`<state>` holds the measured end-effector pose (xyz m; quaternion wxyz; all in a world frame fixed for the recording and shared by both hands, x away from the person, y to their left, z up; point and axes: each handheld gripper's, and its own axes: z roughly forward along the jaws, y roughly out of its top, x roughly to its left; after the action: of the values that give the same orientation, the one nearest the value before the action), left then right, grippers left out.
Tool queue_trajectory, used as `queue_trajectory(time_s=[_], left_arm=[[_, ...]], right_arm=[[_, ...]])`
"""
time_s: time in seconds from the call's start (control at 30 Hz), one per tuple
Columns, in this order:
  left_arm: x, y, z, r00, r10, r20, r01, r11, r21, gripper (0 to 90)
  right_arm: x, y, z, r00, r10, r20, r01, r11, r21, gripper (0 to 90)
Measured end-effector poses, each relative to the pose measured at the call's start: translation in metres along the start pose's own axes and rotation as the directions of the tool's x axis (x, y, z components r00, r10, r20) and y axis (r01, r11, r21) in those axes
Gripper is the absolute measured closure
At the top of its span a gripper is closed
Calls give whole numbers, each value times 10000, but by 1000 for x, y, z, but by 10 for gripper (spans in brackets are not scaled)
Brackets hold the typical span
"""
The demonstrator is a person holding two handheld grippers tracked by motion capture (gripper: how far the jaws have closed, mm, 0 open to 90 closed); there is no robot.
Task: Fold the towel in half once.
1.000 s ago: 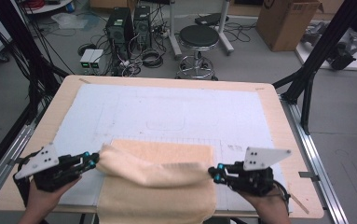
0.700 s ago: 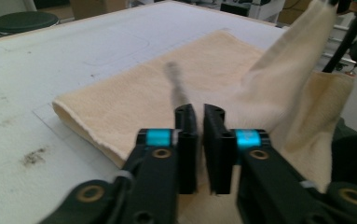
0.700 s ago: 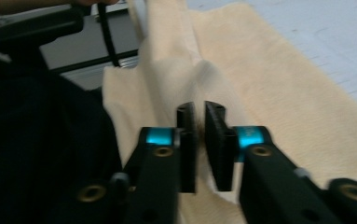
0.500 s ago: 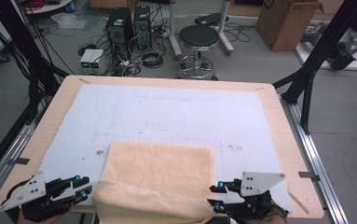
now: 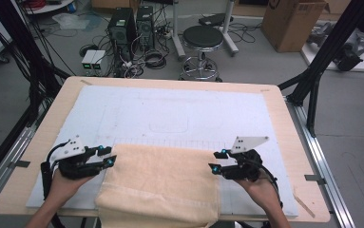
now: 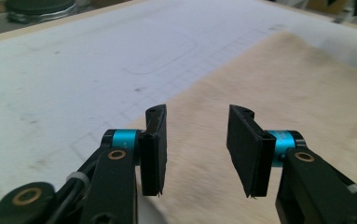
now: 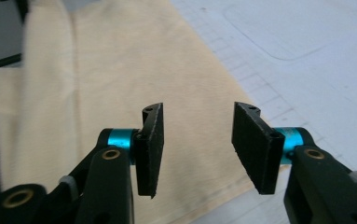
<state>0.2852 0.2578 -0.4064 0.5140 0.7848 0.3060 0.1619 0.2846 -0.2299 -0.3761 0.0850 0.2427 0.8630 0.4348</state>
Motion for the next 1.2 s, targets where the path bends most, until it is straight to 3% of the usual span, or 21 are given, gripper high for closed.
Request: queue_trajectory(time_s=[0.2,0.3,0.4,0.53,0.6,0.77,0.83,0.93,1.2], left_arm=[[25,3,28,9986,-431,-320,460,9941,978,517],[37,-2,42,9944,-1027,-229,1050,9828,1520,492],[46,-8,50,9861,-1649,-217,1660,9674,1914,464],[47,-10,54,9852,-1685,-310,1713,9638,2043,497],[46,-12,55,9869,-1610,-60,1580,9597,2322,560],[44,-11,54,9902,-1387,139,1317,9636,2327,801],[43,-9,54,9934,-1147,64,1098,9644,2407,843],[43,-4,56,9951,-958,-247,988,9701,2218,854],[55,30,70,9926,-664,-1020,819,9843,1561,859]], right_arm=[[-30,-1,25,9986,348,397,-370,9977,573,507],[-45,-6,37,9972,617,426,-655,9934,944,494],[-55,-9,44,9956,860,371,-897,9895,1133,481],[-66,-14,55,9933,1147,145,-1156,9839,1362,482],[-69,-16,58,9921,1248,-146,-1212,9812,1505,518],[-70,-18,61,9891,1283,-722,-1135,9769,1809,757],[-68,-16,61,9885,1269,-821,-1104,9773,1807,832],[-68,-13,58,9932,943,-684,-824,9837,1601,852],[-84,18,50,9972,639,384,-693,9846,1606,858]])
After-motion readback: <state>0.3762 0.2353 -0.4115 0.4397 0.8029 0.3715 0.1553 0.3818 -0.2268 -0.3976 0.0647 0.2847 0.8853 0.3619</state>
